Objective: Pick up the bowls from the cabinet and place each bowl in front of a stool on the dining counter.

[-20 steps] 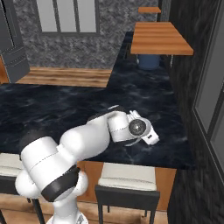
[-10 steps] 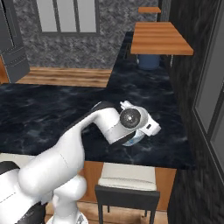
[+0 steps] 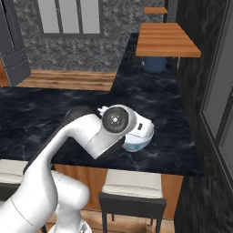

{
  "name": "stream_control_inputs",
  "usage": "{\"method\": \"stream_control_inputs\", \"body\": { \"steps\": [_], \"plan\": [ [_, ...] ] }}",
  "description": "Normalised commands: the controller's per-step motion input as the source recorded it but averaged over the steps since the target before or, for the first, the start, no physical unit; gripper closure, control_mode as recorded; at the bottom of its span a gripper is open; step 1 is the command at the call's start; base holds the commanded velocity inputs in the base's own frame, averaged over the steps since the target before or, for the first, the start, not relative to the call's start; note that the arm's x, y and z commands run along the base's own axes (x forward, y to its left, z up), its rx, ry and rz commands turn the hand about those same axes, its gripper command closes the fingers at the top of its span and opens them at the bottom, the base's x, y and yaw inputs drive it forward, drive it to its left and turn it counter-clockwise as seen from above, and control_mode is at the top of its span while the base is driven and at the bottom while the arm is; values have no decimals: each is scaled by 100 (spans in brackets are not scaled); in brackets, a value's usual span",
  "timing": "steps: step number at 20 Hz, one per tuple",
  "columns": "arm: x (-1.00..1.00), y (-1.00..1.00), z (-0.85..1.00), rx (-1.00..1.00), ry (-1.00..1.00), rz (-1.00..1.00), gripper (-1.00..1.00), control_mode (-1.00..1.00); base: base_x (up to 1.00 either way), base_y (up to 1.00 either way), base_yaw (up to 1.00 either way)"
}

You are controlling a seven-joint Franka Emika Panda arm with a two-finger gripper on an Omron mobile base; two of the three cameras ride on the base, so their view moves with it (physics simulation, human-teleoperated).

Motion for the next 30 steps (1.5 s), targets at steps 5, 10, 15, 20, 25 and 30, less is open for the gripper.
{"method": "stream_control_inputs", "body": {
  "steps": [5, 10, 15, 20, 25, 30],
  "plan": [
    [-57, 57, 3, -9, 26, 27, -100, -100, 0, 0, 0],
    [-43, 47, 1, -9, 31, 23, -100, -100, 0, 0, 0],
    [-31, 41, 0, -7, 29, 12, -100, -100, 0, 0, 0],
    [-35, 60, -3, -9, 11, 5, -100, -100, 0, 0, 0],
    [0, 0, 0, 0, 0, 0, -100, 100, -69, 56, 2],
    [0, 0, 0, 0, 0, 0, -100, 100, -82, 60, 0]
  ]
}}
